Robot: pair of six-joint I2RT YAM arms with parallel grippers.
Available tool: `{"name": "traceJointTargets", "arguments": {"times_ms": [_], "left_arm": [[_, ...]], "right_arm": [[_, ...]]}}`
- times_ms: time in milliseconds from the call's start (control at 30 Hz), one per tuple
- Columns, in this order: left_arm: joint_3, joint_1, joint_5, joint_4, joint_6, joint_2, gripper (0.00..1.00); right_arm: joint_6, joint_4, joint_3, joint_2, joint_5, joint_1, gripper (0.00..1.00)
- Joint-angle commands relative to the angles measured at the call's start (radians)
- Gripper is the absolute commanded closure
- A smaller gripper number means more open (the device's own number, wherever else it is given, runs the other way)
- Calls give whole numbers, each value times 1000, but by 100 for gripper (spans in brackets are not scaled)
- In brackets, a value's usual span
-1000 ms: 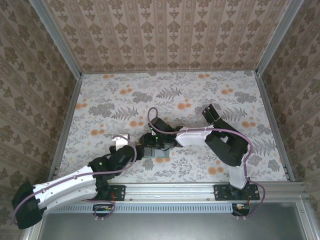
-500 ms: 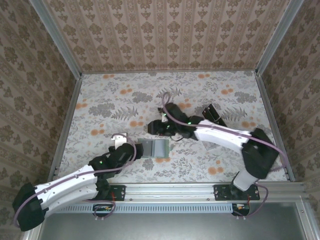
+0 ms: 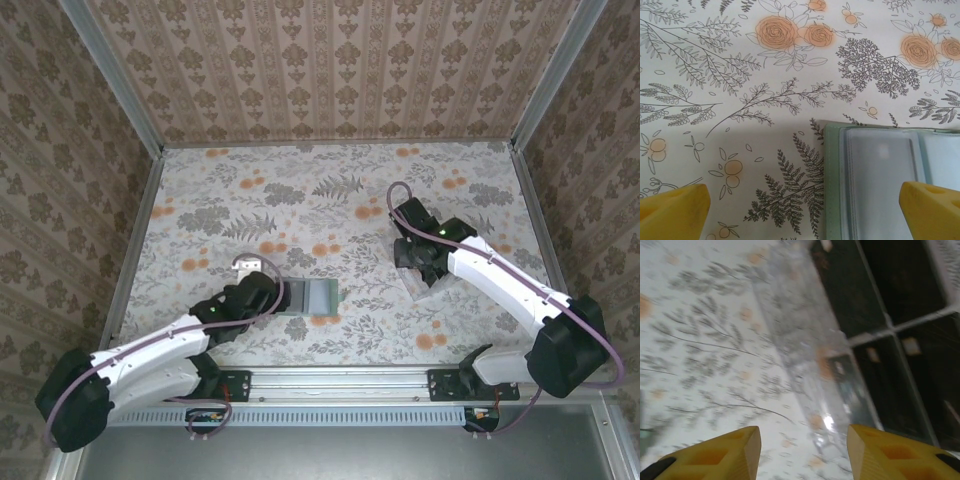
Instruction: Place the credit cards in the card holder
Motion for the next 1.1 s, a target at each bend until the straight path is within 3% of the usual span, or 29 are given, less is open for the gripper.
{"name": "traceJointTargets", "arguments": {"times_ms": [0,767,1067], "left_arm": [[50,10,30,21,42,19,0],[42,17,55,49,40,36,0],[38,19,57,58,42,37,0]], "right_arm": [[-64,-112,0,9,156,-5,52],[-124,18,-82,155,95,-53,66],[-135,27,-83,144,75,-55,75]]}}
